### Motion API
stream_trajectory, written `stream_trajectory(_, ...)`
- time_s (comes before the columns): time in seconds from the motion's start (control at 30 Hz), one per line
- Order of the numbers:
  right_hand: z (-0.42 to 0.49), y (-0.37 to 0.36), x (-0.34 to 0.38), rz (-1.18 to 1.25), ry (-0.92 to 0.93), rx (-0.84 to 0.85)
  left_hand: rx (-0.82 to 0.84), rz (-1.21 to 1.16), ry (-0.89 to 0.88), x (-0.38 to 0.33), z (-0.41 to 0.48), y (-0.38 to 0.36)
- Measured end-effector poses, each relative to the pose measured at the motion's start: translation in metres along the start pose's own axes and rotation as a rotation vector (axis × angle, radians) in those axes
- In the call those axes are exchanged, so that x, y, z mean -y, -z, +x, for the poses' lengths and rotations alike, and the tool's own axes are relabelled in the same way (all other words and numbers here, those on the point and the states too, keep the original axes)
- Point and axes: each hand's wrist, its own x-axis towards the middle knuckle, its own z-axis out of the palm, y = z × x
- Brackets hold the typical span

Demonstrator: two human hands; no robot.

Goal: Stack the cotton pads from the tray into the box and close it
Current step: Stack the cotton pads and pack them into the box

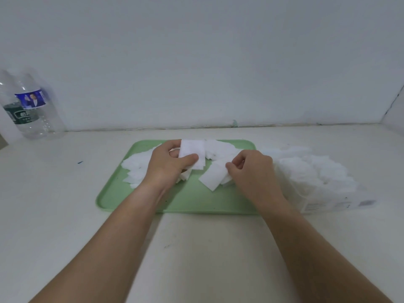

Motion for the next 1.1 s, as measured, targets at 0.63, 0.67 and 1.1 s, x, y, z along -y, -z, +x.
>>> stream_trajectory(0.63,-0.001,-0.001,0.014,0.48,-0.092,0.045,-0.09,-0.107,0.086,0.002,-0.001,-0.004)
stream_trajectory(0.67,-0.001,0.001,0.014,0.585,-0.115,0.036,-0.085,-0.102,0.082,0.002,-0.002,-0.005)
stream_trajectory(1.1,-0.003,0.006,0.014,0.981,-0.216,0.27,0.115,-0.121,0.087,-0.004,-0.016,-0.022)
